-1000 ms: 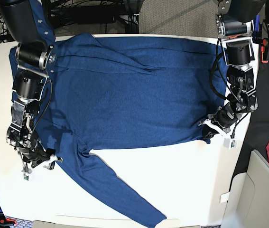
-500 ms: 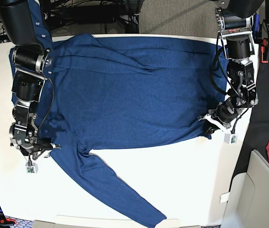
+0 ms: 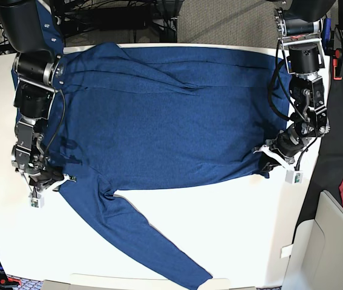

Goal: Fold the T-shirt properly
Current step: 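Fold the hem half over toward the collar with both grippers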

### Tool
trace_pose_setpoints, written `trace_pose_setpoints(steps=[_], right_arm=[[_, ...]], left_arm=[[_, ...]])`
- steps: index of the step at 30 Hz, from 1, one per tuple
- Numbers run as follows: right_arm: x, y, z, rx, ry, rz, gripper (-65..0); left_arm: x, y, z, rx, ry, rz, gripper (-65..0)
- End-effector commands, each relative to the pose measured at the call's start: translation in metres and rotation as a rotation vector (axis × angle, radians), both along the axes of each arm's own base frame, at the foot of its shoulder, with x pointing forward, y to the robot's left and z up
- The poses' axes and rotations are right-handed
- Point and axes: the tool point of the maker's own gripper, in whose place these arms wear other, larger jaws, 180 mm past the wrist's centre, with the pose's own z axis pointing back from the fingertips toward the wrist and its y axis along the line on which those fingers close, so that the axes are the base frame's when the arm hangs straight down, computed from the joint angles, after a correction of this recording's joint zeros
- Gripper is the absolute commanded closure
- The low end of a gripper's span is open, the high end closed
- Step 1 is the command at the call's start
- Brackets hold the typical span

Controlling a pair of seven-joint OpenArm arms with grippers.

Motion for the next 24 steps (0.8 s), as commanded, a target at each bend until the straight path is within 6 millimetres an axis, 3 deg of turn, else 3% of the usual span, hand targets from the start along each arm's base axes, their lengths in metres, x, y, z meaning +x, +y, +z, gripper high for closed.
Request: trace_pose_setpoints(steps=[1, 5, 8, 12, 16, 18, 24], right_arm=[[-0.005, 0.013, -0.006, 0.027, 0.053, 0.061, -1.6], [-0.007, 0.027, 0.001, 0.049, 0.078, 0.152, -0.7], [-0.012, 0.023, 0.015, -0.001, 0.052, 0.177, -0.7], [-0.024, 0.015, 0.042, -0.099, 0.022, 0.187, -0.7], [-0.045, 0.016, 0.071, -0.083, -0.031, 0.185, -0.7], [-0.060, 0.005, 0.078, -0.055, -0.040, 0.152, -0.7], [-0.109, -0.022, 0.075, 0.023, -0.033, 0.095, -0.7]], left_arm=[[0.011, 0.005, 0.022, 0.003, -0.066, 0.000, -1.8], [0.009, 0.015, 0.030, 0.002, -0.083, 0.030, -1.8], [0.006, 0.018, 0.028, -0.015, -0.063, 0.049, -1.8], [-0.003, 0.037, 0.031, -0.021, -0.051, 0.102, -1.8], [-0.018, 0.041, 0.035, 0.011, -0.061, 0.102, -1.8], [-0.028, 0.039, 0.036, 0.029, -0.066, 0.092, -1.8], [-0.059, 0.031, 0.037, 0.076, -0.073, 0.062, -1.8]])
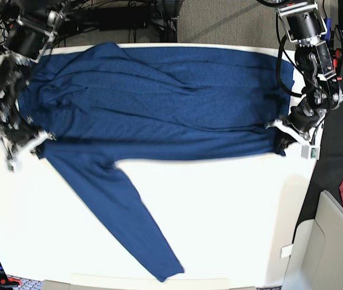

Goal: Fold the T-shirt properly
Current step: 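Fold the hem half over toward the collar with both grippers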

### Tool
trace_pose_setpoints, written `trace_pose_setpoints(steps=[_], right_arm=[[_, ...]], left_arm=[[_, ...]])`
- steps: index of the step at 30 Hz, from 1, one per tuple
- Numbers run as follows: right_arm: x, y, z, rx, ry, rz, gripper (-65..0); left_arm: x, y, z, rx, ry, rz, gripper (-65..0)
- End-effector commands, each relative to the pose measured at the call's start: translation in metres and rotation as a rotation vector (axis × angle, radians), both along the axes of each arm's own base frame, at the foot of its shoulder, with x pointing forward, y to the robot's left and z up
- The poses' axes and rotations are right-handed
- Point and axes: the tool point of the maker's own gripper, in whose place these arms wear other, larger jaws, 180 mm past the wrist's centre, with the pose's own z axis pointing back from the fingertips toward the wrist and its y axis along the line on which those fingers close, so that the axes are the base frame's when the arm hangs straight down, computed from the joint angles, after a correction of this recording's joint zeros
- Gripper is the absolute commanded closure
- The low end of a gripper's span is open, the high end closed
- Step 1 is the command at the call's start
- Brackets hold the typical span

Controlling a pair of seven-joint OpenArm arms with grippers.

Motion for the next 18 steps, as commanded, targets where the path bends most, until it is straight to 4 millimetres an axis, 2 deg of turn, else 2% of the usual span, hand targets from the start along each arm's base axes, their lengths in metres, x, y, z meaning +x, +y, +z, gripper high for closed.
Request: trace_pose_setpoints(steps=[1, 3, 7, 12, 18], right_arm=[[0.007, -0.002, 0.023, 0.008, -0.086, 0.015, -0.7], [-0.008, -0.014, 0.025, 0.016, -0.095, -0.005, -0.7], [-0.029, -0.017, 0.026, 0.037, -0.090, -0.008, -0.7], [-0.057, -0.028, 0.037, 0.003, -0.104, -0.014, -0.7], [-0.084, -0.037, 0.050, -0.016, -0.125, -0.039, -0.7]], left_arm=[[0.005, 0.004, 0.020, 0.019, -0.066, -0.004, -1.8], [-0.004, 0.002, 0.021, 0.034, -0.066, -0.014, -1.8], [-0.018, -0.004, 0.028, 0.063, -0.079, -0.037, -1.8], [-0.036, -0.011, 0.035, 0.096, -0.085, -0.066, -1.8], [-0.051, -0.013, 0.028, 0.103, -0.057, -0.075, -1.8]])
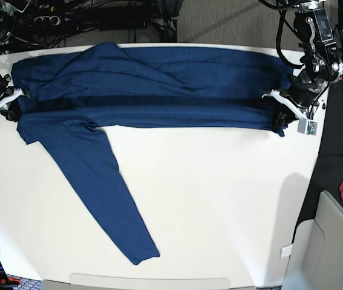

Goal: Fold the T-shirt properly
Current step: 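Fold the hem half over toward the collar with both grippers, then release the right gripper and reach it to the hanging sleeve cuff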

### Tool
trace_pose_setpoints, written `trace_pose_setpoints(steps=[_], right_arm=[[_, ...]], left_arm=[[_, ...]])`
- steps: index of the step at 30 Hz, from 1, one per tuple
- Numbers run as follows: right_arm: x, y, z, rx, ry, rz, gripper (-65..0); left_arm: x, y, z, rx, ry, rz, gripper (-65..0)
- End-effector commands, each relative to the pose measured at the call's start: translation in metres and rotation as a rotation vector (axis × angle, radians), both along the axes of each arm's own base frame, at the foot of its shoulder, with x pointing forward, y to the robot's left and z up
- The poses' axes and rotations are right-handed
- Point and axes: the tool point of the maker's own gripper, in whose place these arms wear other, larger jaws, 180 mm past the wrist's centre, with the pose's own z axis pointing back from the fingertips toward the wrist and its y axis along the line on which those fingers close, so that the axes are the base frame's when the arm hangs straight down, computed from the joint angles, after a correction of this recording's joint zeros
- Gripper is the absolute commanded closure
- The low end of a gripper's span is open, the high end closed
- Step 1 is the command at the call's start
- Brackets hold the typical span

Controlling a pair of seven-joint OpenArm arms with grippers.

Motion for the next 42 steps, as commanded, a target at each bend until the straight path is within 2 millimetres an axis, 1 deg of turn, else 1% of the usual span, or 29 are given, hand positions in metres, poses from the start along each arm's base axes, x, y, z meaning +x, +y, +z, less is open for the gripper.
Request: trace_pose_setpoints(steps=[1, 4, 8, 11, 16, 19, 23, 25, 26, 29, 31, 33, 34, 37, 38, 40, 41, 42], right_arm=[[0.004, -0.006, 0.017, -0.023, -0.052, 0.005, -0.7], [-0.001, -0.005, 0.017, -0.026, -0.046, 0.008, -0.6], [-0.007, -0.004, 0.015, -0.035, -0.031, 0.015, -0.6], [-0.013, 0.001, 0.017, -0.056, -0.018, 0.032, -0.6], [-0.022, 0.003, 0.013, -0.067, 0.009, 0.042, -0.6], [-0.026, 0.002, 0.010, -0.071, 0.025, 0.041, -0.7], [-0.029, 0.001, 0.008, -0.073, 0.035, 0.040, -0.8], [-0.029, -0.002, 0.008, -0.076, 0.035, 0.024, -1.0], [-0.031, -0.009, 0.009, -0.093, 0.039, 0.007, -1.0], [-0.037, -0.026, 0.011, -0.136, 0.049, -0.050, -1.3], [-0.031, -0.029, 0.017, -0.140, 0.028, -0.063, -4.2], [-0.030, -0.040, 0.023, -0.119, 0.006, -0.143, -10.3], [-0.030, -0.046, 0.026, -0.106, -0.004, -0.195, -14.2], [-0.019, -0.052, 0.036, -0.056, -0.051, -0.283, -26.7], [-0.012, -0.051, 0.041, -0.033, -0.079, -0.295, -30.7], [0.001, -0.048, 0.044, 0.017, -0.120, -0.319, -36.2], [0.010, -0.046, 0.044, 0.042, -0.135, -0.319, -37.9], [0.024, -0.041, 0.041, 0.074, -0.141, -0.308, -39.2]], left_arm=[[0.004, 0.003, 0.014, 0.012, -0.047, -0.005, -1.8], [-0.004, 0.001, 0.013, 0.021, -0.039, -0.014, -1.8], [-0.013, -0.003, 0.018, 0.039, -0.043, -0.030, -1.8], [-0.016, -0.002, 0.014, 0.039, -0.027, -0.029, -1.8], [-0.030, 0.003, -0.013, 0.039, 0.108, -0.025, -1.8], [-0.028, 0.005, -0.018, 0.036, 0.132, -0.023, -1.8], [-0.033, 0.009, -0.035, 0.020, 0.184, -0.005, -2.4], [-0.031, 0.013, -0.036, 0.024, 0.187, -0.001, -5.7], [-0.031, 0.015, -0.035, 0.028, 0.186, -0.002, -7.7], [-0.034, 0.015, -0.036, 0.035, 0.206, -0.007, -17.1], [-0.038, 0.018, -0.037, 0.053, 0.242, -0.016, -23.1], [-0.038, 0.019, -0.034, 0.069, 0.250, -0.025, -27.2], [-0.037, 0.018, -0.031, 0.073, 0.242, -0.029, -27.5], [-0.034, 0.017, -0.026, 0.080, 0.224, -0.034, -27.5], [-0.034, 0.016, -0.024, 0.082, 0.220, -0.035, -27.5], [-0.033, 0.016, -0.023, 0.080, 0.217, -0.036, -27.7], [-0.033, 0.016, -0.024, 0.080, 0.218, -0.036, -27.7], [-0.033, 0.015, -0.023, 0.078, 0.218, -0.037, -27.7]])
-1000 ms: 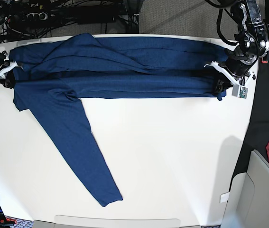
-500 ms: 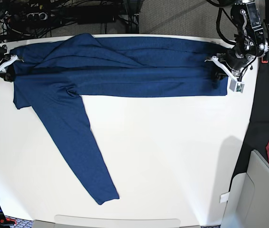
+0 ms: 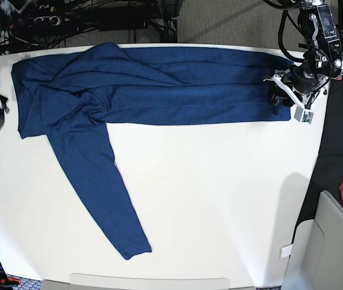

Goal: Fold the T-shirt properly
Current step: 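Release the right gripper and reach it to the hanging sleeve cuff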

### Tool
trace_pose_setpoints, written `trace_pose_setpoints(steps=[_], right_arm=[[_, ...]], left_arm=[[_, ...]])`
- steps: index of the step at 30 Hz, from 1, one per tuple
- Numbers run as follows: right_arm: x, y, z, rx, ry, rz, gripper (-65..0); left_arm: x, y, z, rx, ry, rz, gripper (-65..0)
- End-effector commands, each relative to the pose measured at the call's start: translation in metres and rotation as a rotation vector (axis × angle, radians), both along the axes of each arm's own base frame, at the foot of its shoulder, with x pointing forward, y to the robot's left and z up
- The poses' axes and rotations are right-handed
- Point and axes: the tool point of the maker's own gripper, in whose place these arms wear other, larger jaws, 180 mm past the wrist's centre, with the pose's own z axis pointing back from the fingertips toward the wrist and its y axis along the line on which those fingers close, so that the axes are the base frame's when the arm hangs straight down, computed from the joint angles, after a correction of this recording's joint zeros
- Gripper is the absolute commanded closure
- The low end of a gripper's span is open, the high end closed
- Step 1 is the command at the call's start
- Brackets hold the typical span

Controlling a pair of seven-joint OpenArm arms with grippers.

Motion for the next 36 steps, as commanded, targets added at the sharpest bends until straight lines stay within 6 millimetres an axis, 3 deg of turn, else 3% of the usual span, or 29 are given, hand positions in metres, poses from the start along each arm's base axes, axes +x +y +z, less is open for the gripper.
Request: trace_pose_setpoints(steps=[1, 5, 8, 13, 17, 25, 32, 36], right_arm=[[0.018, -0.001, 0.010, -0.001, -0.037, 0.016, -39.7], [0.069, 0.018, 0.001, 0.032, -0.022, 0.066, -40.1], [0.116, 0.047, -0.001, 0.020, -0.011, 0.129, -40.1], [0.190, 0.090, 0.002, -0.061, 0.005, 0.226, -40.1], [0.228, 0.126, -0.009, -0.055, 0.026, 0.310, -40.1], [0.255, 0.155, -0.042, -0.071, 0.057, 0.381, -40.1], [0.259, 0.152, -0.051, -0.230, 0.083, 0.379, -40.1], [0.253, 0.151, -0.064, -0.228, 0.121, 0.383, -40.1]], left_arm=[[0.006, 0.002, 0.010, 0.005, -0.036, -0.006, -27.7], [0.006, 0.002, 0.011, 0.006, -0.037, -0.006, -27.7], [0.007, 0.003, 0.011, 0.006, -0.041, -0.005, -28.4], [0.018, 0.001, 0.026, 0.015, -0.088, -0.018, -36.7], [0.030, -0.002, 0.040, 0.020, -0.137, -0.023, -39.5], [0.035, 0.019, 0.055, 0.003, -0.194, 0.090, -39.5], [0.035, 0.019, 0.055, 0.004, -0.195, 0.091, -39.5], [0.035, 0.019, 0.055, 0.004, -0.195, 0.088, -39.5]])
